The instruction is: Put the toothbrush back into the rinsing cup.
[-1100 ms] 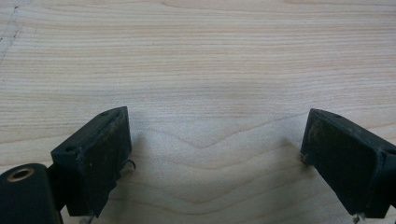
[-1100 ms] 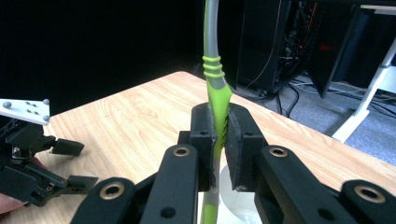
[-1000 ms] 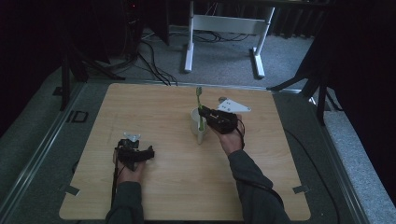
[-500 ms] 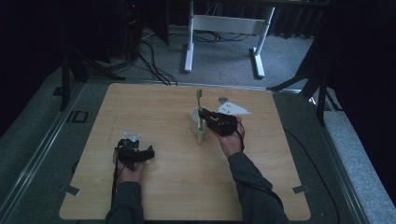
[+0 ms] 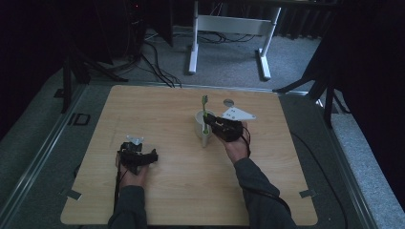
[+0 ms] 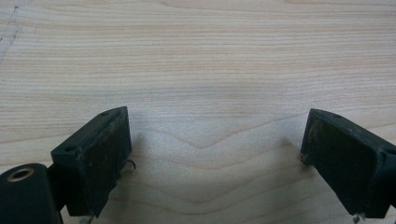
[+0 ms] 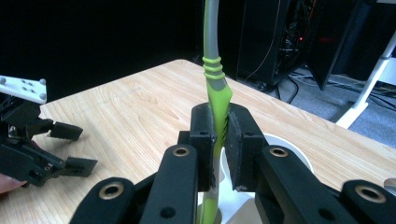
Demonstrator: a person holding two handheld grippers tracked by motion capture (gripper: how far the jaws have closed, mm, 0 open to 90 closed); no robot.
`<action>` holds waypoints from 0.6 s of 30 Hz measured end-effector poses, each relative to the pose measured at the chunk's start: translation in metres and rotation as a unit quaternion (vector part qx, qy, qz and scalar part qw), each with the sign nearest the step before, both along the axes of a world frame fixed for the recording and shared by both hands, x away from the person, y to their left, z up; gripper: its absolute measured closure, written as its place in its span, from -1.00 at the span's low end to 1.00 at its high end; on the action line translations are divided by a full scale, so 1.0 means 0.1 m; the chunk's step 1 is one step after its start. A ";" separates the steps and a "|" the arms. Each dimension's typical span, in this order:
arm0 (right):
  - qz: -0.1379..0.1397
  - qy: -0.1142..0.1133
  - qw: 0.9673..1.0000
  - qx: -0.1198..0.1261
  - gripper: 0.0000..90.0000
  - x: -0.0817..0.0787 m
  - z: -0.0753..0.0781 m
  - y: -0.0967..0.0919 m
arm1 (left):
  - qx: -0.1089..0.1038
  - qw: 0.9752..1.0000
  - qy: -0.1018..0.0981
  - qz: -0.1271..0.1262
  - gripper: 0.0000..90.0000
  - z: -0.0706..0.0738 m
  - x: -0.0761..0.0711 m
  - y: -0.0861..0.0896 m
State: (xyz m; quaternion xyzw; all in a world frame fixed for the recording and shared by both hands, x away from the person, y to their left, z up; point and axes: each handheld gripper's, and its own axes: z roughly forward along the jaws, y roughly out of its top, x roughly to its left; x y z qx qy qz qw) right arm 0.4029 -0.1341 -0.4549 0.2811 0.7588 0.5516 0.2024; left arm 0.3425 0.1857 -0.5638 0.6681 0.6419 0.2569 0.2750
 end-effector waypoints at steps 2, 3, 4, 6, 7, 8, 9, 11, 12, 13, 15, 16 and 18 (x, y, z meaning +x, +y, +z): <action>0.000 0.001 1.000 -0.005 0.82 -0.01 -0.01 0.00 | 0.000 1.000 0.000 0.001 -0.80 0.00 0.00 0.00; 0.000 0.002 1.000 -0.008 0.82 -0.01 -0.01 0.00 | 0.000 1.000 0.000 0.000 -0.80 0.00 0.00 0.00; 0.000 0.002 1.000 -0.009 0.82 -0.01 -0.01 0.00 | 0.000 1.000 0.000 0.000 -0.80 0.00 0.00 0.00; 0.002 0.006 1.000 -0.014 0.82 -0.02 -0.02 -0.01 | 0.000 1.000 0.000 0.001 -0.80 0.00 0.00 0.00; 0.002 0.005 1.000 -0.016 0.81 -0.02 -0.03 -0.01 | 0.000 1.000 0.000 0.000 -0.80 0.00 0.00 0.00; 0.004 0.006 1.000 -0.018 0.81 -0.03 -0.03 -0.01 | 0.000 1.000 0.000 0.000 -0.80 0.00 0.00 0.00; 0.005 0.007 1.000 -0.020 0.81 -0.03 -0.03 -0.01 | 0.000 1.000 0.000 0.000 -0.80 0.00 0.00 0.00; 0.005 0.012 1.000 -0.022 0.81 -0.03 -0.04 -0.01 | 0.000 1.000 0.000 0.001 -0.80 0.00 0.00 0.00; 0.006 0.013 1.000 -0.023 0.81 -0.04 -0.04 -0.01 | 0.000 1.000 0.000 0.001 -0.80 0.00 0.00 0.00; 0.007 0.015 1.000 -0.024 0.81 -0.04 -0.04 -0.01 | 0.000 1.000 0.000 0.001 -0.80 0.00 0.00 0.00; 0.008 0.016 1.000 -0.026 0.81 -0.05 -0.04 -0.02 | 0.000 1.000 0.000 0.001 -0.80 0.00 0.00 0.00; 0.009 0.017 0.999 -0.027 0.81 -0.05 -0.04 -0.02 | 0.000 1.000 0.000 0.000 -0.80 0.00 0.00 0.00; 0.010 0.018 0.999 -0.028 0.81 -0.05 -0.04 -0.02 | 0.000 1.000 0.000 0.000 -0.80 0.00 0.00 0.00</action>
